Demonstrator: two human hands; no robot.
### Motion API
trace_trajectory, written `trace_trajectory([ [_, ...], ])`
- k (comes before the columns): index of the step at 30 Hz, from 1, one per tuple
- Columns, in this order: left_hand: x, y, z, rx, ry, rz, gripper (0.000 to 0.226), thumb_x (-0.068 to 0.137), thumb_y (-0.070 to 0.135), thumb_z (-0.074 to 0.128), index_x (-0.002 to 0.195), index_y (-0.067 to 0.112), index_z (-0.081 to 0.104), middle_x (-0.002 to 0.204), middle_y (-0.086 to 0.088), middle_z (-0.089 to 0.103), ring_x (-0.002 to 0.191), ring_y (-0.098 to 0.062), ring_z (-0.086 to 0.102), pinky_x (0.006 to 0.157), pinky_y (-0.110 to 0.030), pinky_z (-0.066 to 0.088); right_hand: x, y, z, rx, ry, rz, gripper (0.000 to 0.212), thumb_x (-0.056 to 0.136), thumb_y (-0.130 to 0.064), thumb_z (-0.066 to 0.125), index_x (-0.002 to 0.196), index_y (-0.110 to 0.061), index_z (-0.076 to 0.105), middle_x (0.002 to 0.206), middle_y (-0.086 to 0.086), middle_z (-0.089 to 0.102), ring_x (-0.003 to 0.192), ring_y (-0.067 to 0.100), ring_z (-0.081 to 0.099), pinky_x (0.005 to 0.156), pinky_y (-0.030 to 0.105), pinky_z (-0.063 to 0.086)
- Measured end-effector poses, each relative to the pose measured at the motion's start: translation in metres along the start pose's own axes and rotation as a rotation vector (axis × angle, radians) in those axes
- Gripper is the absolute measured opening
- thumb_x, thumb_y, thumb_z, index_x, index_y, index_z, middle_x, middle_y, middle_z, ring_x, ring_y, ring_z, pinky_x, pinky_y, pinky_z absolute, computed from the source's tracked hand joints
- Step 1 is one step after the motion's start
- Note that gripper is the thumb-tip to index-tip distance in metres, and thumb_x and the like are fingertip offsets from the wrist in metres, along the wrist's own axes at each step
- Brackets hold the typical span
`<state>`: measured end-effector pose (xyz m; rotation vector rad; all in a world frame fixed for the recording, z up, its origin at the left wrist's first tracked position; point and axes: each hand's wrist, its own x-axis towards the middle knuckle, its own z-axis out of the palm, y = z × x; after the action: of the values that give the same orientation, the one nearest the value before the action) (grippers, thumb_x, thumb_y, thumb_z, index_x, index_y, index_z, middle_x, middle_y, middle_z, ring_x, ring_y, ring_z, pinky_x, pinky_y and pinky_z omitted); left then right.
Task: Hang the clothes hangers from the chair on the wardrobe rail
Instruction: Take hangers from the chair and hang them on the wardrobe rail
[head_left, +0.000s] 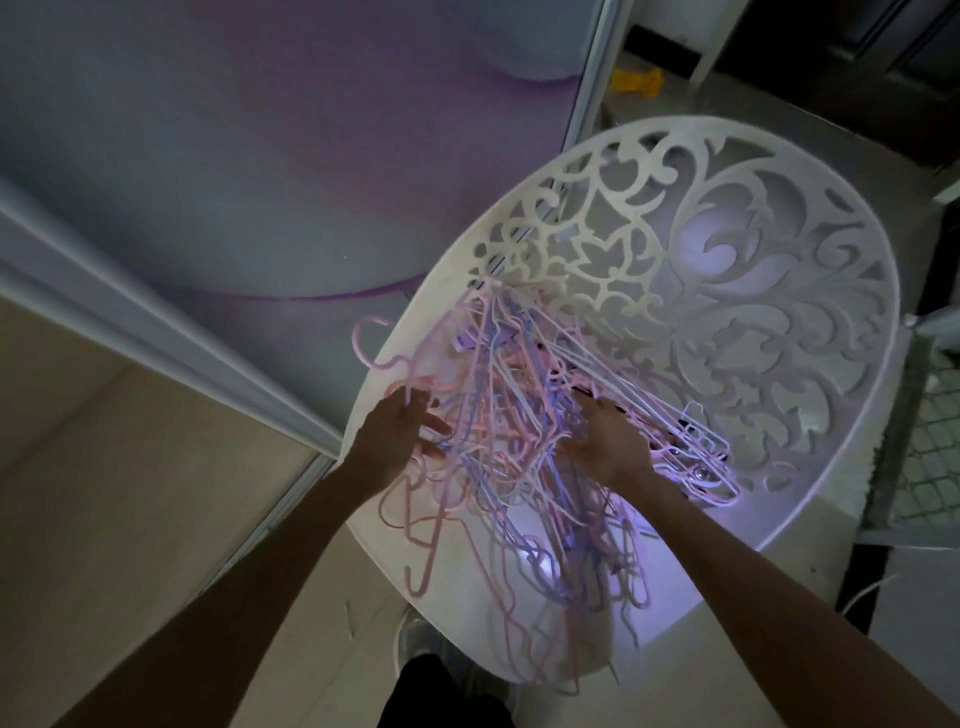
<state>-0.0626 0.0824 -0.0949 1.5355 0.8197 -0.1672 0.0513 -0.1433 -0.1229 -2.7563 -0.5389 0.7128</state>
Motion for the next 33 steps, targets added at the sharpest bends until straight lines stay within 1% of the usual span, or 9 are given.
trace_trajectory([
  [3, -0.009, 0.005, -0.004, -0.040, 0.079, 0.090, 0.023, 0.099, 0.011, 0.039, 0.087, 0.019, 0.057, 0.051, 0.006, 0.063, 0.037, -0.007, 0.053, 0.047, -0.024, 0.041, -0.011, 0.002, 0.003, 0.034, 0.091, -0.047, 0.040, 0.089, -0.022, 0.055, 0.129, -0.024, 0.054, 0.118, 0.009, 0.062, 0.109, 0.030, 0.059, 0.083, 0.038, 0.049],
  [6, -0.017, 0.012, -0.008, -0.094, 0.144, 0.111, 0.028, 0.097, 0.006, 0.038, 0.083, 0.020, 0.058, 0.053, 0.004, 0.061, 0.038, -0.006, 0.052, 0.044, -0.019, 0.041, -0.018, 0.003, 0.000, -0.039, 0.161, -0.107, 0.028, 0.093, -0.021, 0.050, 0.116, -0.028, 0.065, 0.108, 0.009, 0.070, 0.102, 0.032, 0.063, 0.074, 0.036, 0.048],
  [10, -0.018, 0.014, -0.011, -0.158, 0.190, 0.065, 0.019, 0.099, 0.005, 0.036, 0.096, 0.006, 0.054, 0.065, -0.008, 0.057, 0.035, -0.001, 0.053, 0.038, -0.010, 0.039, -0.022, 0.005, -0.006, -0.014, 0.265, -0.148, 0.024, 0.092, -0.018, 0.054, 0.107, -0.027, 0.069, 0.083, 0.011, 0.072, 0.082, 0.036, 0.065, 0.062, 0.034, 0.044],
  [14, -0.016, 0.011, -0.015, -0.245, 0.201, -0.026, 0.017, 0.100, 0.009, 0.033, 0.099, 0.004, 0.050, 0.067, -0.007, 0.056, 0.040, -0.007, 0.053, 0.042, -0.016, 0.040, -0.025, 0.005, -0.009, 0.047, 0.365, -0.252, 0.020, 0.092, -0.017, 0.056, 0.105, -0.022, 0.071, 0.083, 0.012, 0.072, 0.072, 0.035, 0.066, 0.055, 0.030, 0.038],
  [17, -0.019, 0.011, -0.012, -0.310, 0.174, -0.085, 0.020, 0.099, 0.007, 0.034, 0.089, 0.006, 0.051, 0.057, -0.005, 0.061, 0.035, -0.006, 0.054, 0.039, -0.016, 0.044, -0.031, 0.000, -0.012, 0.126, 0.456, -0.316, 0.021, 0.092, -0.020, 0.056, 0.105, -0.017, 0.072, 0.083, 0.013, 0.073, 0.067, 0.033, 0.067, 0.055, 0.027, 0.039],
  [22, -0.025, 0.021, -0.001, -0.321, 0.136, -0.127, 0.026, 0.100, 0.008, 0.035, 0.080, 0.011, 0.052, 0.041, 0.006, 0.062, 0.031, -0.004, 0.055, 0.035, -0.011, 0.042, -0.031, -0.007, -0.031, 0.286, 0.455, -0.296, 0.031, 0.089, -0.031, 0.049, 0.105, -0.017, 0.072, 0.084, 0.013, 0.074, 0.072, 0.026, 0.068, 0.060, 0.032, 0.047],
  [26, -0.028, 0.037, 0.001, -0.358, 0.065, -0.107, 0.017, 0.099, 0.005, 0.036, 0.098, 0.003, 0.053, 0.041, 0.004, 0.062, 0.032, -0.005, 0.057, 0.033, -0.012, 0.042, -0.027, -0.014, -0.051, 0.161, 0.448, -0.388, 0.021, 0.091, -0.022, 0.055, 0.104, -0.018, 0.071, 0.074, 0.013, 0.071, 0.066, 0.032, 0.065, 0.057, 0.030, 0.044],
  [29, -0.038, 0.049, 0.005, -0.375, 0.015, -0.121, 0.020, 0.099, 0.007, 0.037, 0.113, 0.001, 0.050, 0.045, 0.004, 0.065, 0.035, -0.006, 0.059, 0.035, -0.014, 0.044, -0.037, -0.016, -0.062, 0.164, 0.433, -0.377, 0.022, 0.092, -0.025, 0.054, 0.105, -0.021, 0.071, 0.069, 0.011, 0.070, 0.058, 0.024, 0.059, 0.057, 0.031, 0.046],
  [33, -0.058, 0.071, 0.007, -0.383, 0.030, -0.159, 0.034, 0.099, 0.008, 0.040, 0.133, 0.004, 0.042, 0.089, -0.005, 0.060, 0.047, -0.013, 0.064, 0.037, -0.019, 0.048, -0.061, -0.026, -0.090, 0.282, 0.342, -0.339, 0.029, 0.092, -0.037, 0.047, 0.096, -0.024, 0.072, 0.058, 0.005, 0.063, 0.051, 0.018, 0.057, 0.056, 0.030, 0.046],
])
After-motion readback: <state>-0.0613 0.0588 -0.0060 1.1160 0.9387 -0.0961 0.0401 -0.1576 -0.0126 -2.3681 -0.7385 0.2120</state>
